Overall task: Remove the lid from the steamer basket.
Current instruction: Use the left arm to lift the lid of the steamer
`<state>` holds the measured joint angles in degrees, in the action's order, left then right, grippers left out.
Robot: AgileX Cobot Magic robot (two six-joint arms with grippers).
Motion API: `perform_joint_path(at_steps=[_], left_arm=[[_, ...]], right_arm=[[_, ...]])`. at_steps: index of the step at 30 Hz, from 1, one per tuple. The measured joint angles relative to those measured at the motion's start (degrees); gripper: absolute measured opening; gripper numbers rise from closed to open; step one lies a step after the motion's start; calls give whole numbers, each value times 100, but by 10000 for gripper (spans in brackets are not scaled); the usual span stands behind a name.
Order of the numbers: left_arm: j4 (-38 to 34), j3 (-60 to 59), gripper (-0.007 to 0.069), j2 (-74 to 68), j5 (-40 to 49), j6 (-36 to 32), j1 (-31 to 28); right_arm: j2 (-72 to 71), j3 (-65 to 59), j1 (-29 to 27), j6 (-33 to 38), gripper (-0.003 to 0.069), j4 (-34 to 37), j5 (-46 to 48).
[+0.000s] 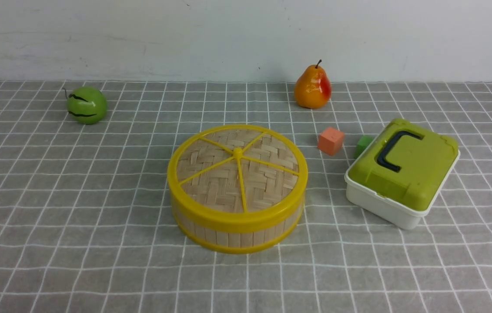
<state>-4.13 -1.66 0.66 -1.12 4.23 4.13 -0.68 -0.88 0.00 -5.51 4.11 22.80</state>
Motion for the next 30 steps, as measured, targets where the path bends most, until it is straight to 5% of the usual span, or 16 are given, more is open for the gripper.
perform_joint_path(at_steps=[8,17,22,27,30], left_arm=[[-107,0,209,0,-2248,175,0],[-353,0,218,0,-2957,1828,0],[-474,870,156,-79,-1857,1802,0],[-474,2700,-13,-1123,-445,716,0],[-474,3383,-13,-1849,-231,190,0]], right_arm=[[0,0,0,0,241,0,0],[0,0,0,0,241,0,0],[0,0,0,0,241,0,0],[0,0,0,0,241,0,0],[0,0,0,0,241,0,0]])
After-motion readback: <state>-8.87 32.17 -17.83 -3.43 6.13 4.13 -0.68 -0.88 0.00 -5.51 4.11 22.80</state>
